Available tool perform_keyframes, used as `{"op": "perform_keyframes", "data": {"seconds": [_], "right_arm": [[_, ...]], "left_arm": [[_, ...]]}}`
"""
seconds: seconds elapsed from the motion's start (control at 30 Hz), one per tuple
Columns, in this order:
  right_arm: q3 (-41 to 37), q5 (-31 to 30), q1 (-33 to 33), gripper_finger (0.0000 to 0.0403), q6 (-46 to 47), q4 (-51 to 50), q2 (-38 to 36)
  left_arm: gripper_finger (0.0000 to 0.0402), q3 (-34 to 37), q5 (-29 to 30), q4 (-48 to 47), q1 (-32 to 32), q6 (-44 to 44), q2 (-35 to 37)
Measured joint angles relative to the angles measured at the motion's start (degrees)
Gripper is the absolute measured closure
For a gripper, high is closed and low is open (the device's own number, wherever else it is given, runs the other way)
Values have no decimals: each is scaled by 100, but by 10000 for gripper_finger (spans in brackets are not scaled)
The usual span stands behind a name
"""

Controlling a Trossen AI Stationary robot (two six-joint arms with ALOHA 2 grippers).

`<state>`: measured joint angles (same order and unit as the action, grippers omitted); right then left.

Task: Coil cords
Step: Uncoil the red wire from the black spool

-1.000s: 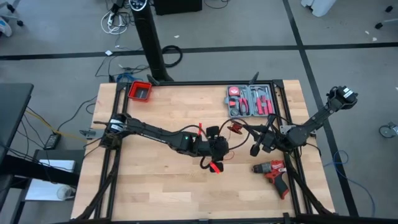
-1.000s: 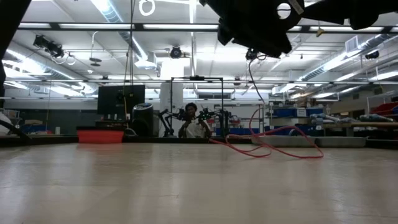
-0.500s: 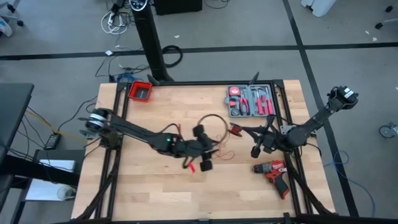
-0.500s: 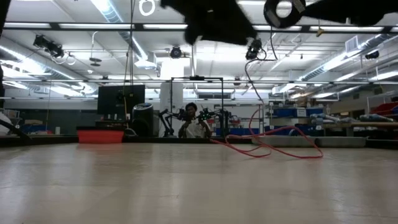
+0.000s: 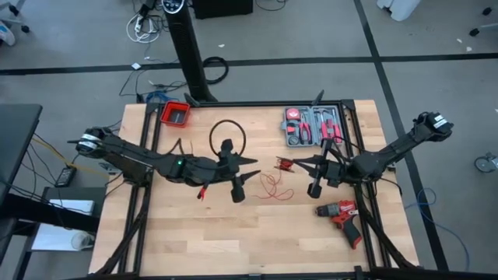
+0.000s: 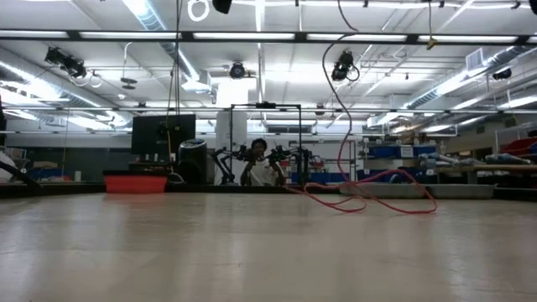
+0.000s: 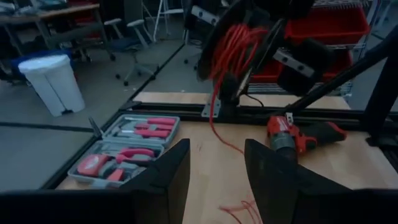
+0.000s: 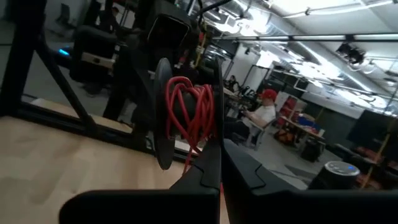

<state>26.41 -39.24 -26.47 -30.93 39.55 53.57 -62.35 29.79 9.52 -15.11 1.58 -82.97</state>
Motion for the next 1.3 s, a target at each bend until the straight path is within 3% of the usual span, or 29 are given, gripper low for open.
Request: {"op": "perform_keyframes", "data": {"seconds": [0.87, 1.3], "right_arm": [[156, 1934, 1086, 403, 736, 729, 546], [658, 2178, 1312, 403, 670, 1060, 1264]], "left_arm": [[245, 0, 14, 73, 46, -94, -1], [245, -4, 16, 483, 242, -118, -187]]}}
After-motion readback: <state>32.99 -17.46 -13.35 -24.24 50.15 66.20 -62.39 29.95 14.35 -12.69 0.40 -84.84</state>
